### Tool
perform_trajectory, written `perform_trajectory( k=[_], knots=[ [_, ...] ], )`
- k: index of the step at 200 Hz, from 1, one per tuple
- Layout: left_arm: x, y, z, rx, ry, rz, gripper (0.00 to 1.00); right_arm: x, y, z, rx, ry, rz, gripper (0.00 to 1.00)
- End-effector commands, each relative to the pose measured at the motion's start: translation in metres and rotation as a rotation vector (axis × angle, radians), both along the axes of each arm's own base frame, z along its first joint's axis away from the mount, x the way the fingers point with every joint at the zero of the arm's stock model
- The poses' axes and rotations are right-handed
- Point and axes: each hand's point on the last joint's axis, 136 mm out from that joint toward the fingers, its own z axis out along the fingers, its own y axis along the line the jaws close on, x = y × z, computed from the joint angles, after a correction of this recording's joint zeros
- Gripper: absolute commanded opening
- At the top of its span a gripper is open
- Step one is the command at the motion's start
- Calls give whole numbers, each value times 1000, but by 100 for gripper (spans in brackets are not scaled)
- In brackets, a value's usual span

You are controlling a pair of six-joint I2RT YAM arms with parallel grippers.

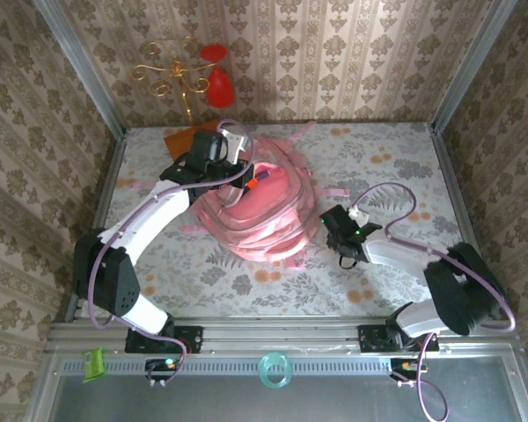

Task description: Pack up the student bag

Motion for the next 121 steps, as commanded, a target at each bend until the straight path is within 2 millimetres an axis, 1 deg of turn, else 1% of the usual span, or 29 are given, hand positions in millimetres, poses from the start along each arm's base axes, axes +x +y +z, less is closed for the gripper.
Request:
perform_trajectory(
  k=[1, 13, 28, 39, 52, 69, 72, 75, 80, 92, 95, 100, 111, 121],
  knots=[
    [5, -3, 43, -85, -119, 2, 0, 24, 36, 76, 115, -254, 151, 21],
    [4, -3, 44, -88, -118, 2, 0, 22, 56, 107, 181, -332, 186, 21],
    [4, -3, 44, -92, -119, 5, 0, 20, 90, 141, 262, -397, 252, 21],
    [4, -3, 44, -94, -120, 6, 0, 21, 117, 157, 321, -425, 309, 22],
    [4, -4, 45, -96, -119, 4, 0, 26, 145, 169, 383, -430, 345, 22],
    [4, -5, 47, -106, -122, 3, 0, 39, 176, 175, 450, -417, 348, 24],
    [3, -5, 48, -110, -122, 1, 0, 41, 180, 181, 472, -425, 348, 24],
    [3, -5, 49, -112, -122, 1, 0, 45, 186, 173, 475, -408, 345, 24],
    [3, -6, 49, -114, -123, 0, 0, 50, 192, 172, 490, -404, 334, 24],
    [3, -6, 52, -118, -129, 1, 0, 61, 202, 166, 511, -374, 295, 24],
    [2, -6, 53, -119, -129, 1, 0, 65, 205, 170, 522, -379, 293, 24],
    [2, -6, 53, -120, -130, 2, 0, 69, 209, 167, 525, -371, 279, 25],
    [3, -6, 57, -124, -140, 6, 0, 78, 212, 163, 531, -363, 237, 27],
    [3, -6, 58, -127, -143, 9, 0, 83, 211, 154, 534, -351, 180, 29]
  ],
)
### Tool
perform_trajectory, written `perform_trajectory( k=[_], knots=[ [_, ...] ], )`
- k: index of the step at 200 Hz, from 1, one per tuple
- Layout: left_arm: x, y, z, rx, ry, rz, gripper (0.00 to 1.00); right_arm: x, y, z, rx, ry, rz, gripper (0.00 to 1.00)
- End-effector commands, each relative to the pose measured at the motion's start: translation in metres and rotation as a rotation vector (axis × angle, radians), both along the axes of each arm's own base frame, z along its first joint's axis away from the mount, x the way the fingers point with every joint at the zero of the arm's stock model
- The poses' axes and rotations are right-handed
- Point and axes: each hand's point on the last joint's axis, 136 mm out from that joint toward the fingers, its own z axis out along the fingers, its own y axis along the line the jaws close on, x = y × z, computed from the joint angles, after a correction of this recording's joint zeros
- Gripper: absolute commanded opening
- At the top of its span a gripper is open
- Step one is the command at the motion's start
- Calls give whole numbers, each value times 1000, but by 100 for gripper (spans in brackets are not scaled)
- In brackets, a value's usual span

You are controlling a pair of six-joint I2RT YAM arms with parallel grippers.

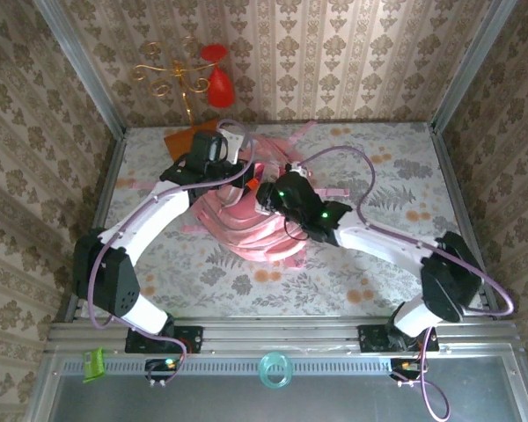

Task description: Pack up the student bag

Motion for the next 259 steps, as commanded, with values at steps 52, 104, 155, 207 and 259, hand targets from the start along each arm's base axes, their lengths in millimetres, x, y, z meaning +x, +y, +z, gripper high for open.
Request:
perform_trajectory(
  k=[52, 104, 155, 207, 259],
  knots=[
    [4, -5, 62, -127, -157, 13, 0, 44, 7, -40, 94, 94, -248, 43],
    [4, -6, 64, -129, -163, 6, 0, 48, 7, -51, 70, 92, -212, 64],
    [0, -12, 63, -146, -140, -21, 0, 18, -4, -27, 17, -17, -30, 68],
    [-8, -33, 33, -159, -62, -16, 0, -22, -70, -39, -296, -36, 128, 67],
    [-14, -66, 1, -170, 10, 16, 1, -6, -95, -65, -200, 29, 133, 56]
  ],
)
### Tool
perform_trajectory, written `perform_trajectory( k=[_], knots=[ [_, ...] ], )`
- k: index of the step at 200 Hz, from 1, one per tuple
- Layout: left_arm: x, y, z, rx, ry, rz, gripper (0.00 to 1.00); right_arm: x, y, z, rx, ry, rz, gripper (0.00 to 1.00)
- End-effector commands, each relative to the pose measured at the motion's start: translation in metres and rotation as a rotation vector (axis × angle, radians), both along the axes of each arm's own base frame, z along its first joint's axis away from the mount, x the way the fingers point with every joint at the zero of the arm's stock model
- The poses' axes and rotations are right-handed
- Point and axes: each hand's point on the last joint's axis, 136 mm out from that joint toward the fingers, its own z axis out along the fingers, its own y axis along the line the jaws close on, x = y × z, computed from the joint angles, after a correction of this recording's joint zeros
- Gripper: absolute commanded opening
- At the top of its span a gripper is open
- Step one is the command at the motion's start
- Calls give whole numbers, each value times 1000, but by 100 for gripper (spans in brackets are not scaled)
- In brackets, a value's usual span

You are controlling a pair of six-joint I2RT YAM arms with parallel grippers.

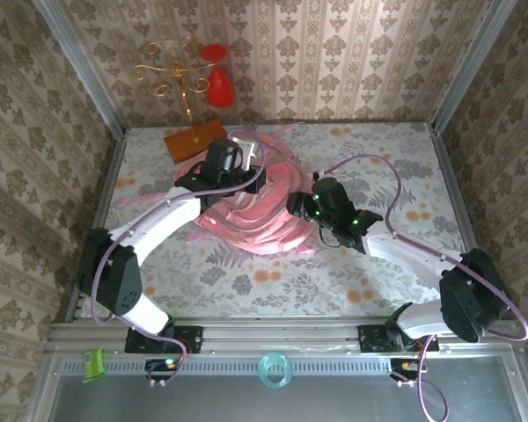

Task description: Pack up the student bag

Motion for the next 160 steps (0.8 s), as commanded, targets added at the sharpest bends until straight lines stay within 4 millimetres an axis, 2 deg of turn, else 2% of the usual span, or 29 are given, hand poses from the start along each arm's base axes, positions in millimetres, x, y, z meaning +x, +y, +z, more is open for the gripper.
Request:
perform_trajectory(
  k=[1, 20, 34, 52, 70, 88, 108, 123, 128, 131, 142, 160],
  knots=[
    [-1, -28, 20, -110, -42, -7, 1, 8, -1, -17, 28, 51, 52, 55],
    [-8, -36, 15, -118, -25, 8, 0, 29, -2, -28, 94, 97, 59, 48],
    [-14, -44, 17, -133, -23, 11, 0, 44, -14, -37, 75, 137, 37, 42],
    [-19, -54, 18, -145, -24, 12, 2, 62, -31, -38, 75, 139, 20, 39],
    [-18, -70, 16, -168, -5, -8, 9, 75, -49, -32, 78, 134, 19, 38],
    [-16, -87, 10, -162, 21, -54, 21, 75, -69, -23, 23, 131, 5, 40],
    [-18, -99, 14, -147, 10, -123, 39, 57, -89, -16, -79, 135, -24, 42],
    [-23, -96, 20, -122, -20, -161, 49, 36, -87, -9, -71, 115, -5, 43],
    [-25, -93, 23, -116, -36, -172, 51, 28, -82, -9, -66, 104, 11, 44],
    [-28, -91, 25, -111, -48, -179, 52, 21, -78, -1, -59, 75, 24, 45],
    [-34, -78, 30, -97, -86, -183, 58, 2, -62, 7, -72, 21, 65, 49],
    [-34, -39, 26, -57, -108, -104, 65, -28, -21, 16, -76, -44, 154, 56]
  ],
)
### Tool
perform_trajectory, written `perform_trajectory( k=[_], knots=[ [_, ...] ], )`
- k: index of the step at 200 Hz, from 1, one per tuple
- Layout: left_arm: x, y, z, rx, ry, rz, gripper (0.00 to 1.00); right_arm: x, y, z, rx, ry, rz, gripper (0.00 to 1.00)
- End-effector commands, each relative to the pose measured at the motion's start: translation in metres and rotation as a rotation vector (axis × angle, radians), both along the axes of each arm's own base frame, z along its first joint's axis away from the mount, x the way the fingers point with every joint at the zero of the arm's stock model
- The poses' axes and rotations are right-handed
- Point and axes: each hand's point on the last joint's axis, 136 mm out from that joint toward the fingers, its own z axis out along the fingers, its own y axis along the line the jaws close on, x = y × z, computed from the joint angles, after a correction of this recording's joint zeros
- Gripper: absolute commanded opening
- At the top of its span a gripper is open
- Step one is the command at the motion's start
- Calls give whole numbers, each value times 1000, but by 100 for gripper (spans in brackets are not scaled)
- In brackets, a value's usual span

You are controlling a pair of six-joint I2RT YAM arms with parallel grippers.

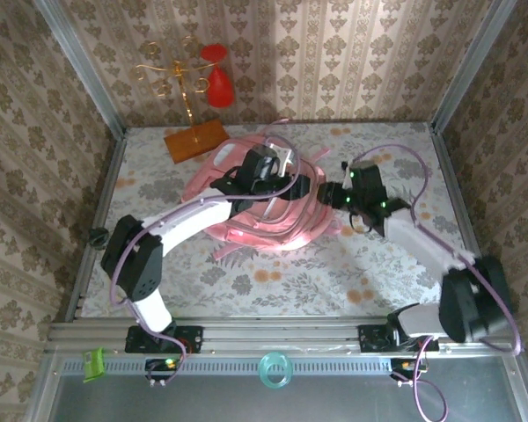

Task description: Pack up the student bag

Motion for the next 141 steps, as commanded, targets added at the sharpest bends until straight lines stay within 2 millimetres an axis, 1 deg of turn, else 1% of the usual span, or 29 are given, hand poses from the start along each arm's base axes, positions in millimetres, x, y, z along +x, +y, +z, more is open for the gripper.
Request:
perform_trajectory(
  k=[1, 11, 24, 30, 40, 42, 43, 45, 52, 64, 72, 77, 90, 105, 116, 127, 141],
  knots=[
    [-5, 43, 23, 14, -93, 41, 65, -34, 39, 7, -36, -68, 102, 56],
    [1, 73, 11, 38, -60, 120, 66, -46, 64, 6, -18, -75, 143, 58],
    [11, 109, -5, 40, 6, 220, 66, -55, 98, 5, 15, -84, 176, 59],
    [13, 123, -11, 30, 32, 253, 65, -58, 114, 2, 24, -81, 185, 59],
    [17, 139, -18, 13, 56, 290, 65, -61, 136, -2, 28, -71, 179, 59],
    [18, 142, -19, 11, 58, 296, 65, -61, 138, 0, 31, -74, 176, 58],
    [18, 143, -20, 12, 60, 299, 65, -61, 140, -6, 23, -63, 176, 58],
    [18, 145, -21, 12, 62, 304, 65, -62, 144, -9, 16, -57, 176, 57],
    [20, 153, -23, 12, 62, 323, 65, -61, 157, -13, 5, -53, 171, 55],
    [20, 160, -24, 18, 55, 336, 65, -58, 167, -19, -34, -50, 138, 51],
    [20, 164, -24, 30, 44, 341, 65, -54, 171, -23, -47, -48, 111, 48],
    [20, 165, -26, 36, 43, 343, 65, -52, 172, -28, -63, -44, 94, 47],
    [20, 166, -27, 43, 39, 341, 65, -47, 172, -40, -82, -26, 48, 46],
    [19, 165, -28, 43, 39, 330, 65, -42, 179, -44, -81, -31, 32, 45],
    [19, 165, -29, 43, 39, 331, 65, -37, 179, -48, -104, -36, 2, 44],
    [18, 165, -31, 44, 38, 327, 65, -32, 173, -53, -142, -30, -51, 43],
    [18, 165, -31, 46, 38, 322, 65, -28, 171, -59, -159, -26, -88, 43]
  ],
)
